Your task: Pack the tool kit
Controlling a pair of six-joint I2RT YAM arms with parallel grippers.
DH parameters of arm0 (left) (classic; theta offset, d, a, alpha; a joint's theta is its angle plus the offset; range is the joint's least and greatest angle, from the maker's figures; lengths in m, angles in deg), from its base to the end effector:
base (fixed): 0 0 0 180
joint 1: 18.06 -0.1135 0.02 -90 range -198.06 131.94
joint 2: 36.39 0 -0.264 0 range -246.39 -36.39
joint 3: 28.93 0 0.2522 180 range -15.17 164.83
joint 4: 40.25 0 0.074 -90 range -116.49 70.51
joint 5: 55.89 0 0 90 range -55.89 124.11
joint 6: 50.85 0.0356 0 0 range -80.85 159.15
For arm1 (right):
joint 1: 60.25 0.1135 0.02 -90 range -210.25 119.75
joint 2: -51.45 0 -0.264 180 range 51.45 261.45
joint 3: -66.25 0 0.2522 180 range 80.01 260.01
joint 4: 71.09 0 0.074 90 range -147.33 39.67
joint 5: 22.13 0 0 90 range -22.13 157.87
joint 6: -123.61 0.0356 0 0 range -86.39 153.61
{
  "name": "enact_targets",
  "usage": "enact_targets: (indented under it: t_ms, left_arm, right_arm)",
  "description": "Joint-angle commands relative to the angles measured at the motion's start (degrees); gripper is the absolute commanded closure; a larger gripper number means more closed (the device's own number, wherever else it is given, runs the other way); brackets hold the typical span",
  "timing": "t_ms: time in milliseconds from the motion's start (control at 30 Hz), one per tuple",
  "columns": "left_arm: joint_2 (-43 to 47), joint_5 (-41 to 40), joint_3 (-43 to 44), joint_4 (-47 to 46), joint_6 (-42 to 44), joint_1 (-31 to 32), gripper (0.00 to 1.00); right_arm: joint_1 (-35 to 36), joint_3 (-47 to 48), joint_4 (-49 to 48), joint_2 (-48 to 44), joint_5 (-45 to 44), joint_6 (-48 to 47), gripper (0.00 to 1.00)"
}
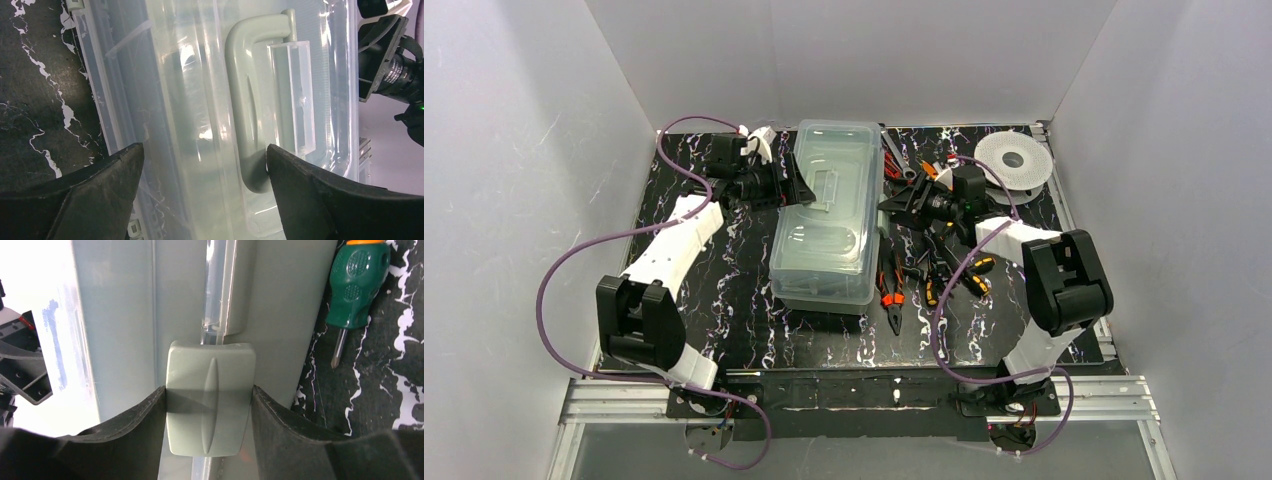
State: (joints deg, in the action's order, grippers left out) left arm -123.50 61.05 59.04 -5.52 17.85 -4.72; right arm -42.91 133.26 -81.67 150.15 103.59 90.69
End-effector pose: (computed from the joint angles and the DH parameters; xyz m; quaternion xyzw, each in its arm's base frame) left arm 0.3336 -0.0957 0.3220 0.0498 0.8637 -0.3324 0.3756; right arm 0.3475 0.1303 0.2049 0.1036 0.7972 0.5270 0.2758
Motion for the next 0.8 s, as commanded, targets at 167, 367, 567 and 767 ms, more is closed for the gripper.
enact_targets:
  t_ms: [167,367,567,767]
  left_arm:
    - [6.32,-0.56,-1.76,1.88,2.61,2.63,0.10]
    - [9.12,-4.75,-1.69,2.11,5.33,3.13,0.13]
    - [11.77,-15.04,-0.51,4.52,9.97,5.70,0.16]
    - [13.09,-19.44,-0.28,4.60,11.29,7.51,0.18]
  right_arm:
    - [1.14,-3.18,-6.02,-5.78,4.89,-2.79,0.21]
    - [0.41,-5.68,-10.33,-7.00,6.36,-1.61,0.22]
    - [0.22,-1.45,12.17,-13.28,-4.74,-13.57,0.34]
    - [0.73,3.40,27.92,-20.66,-16.50,-21.22,0.34]
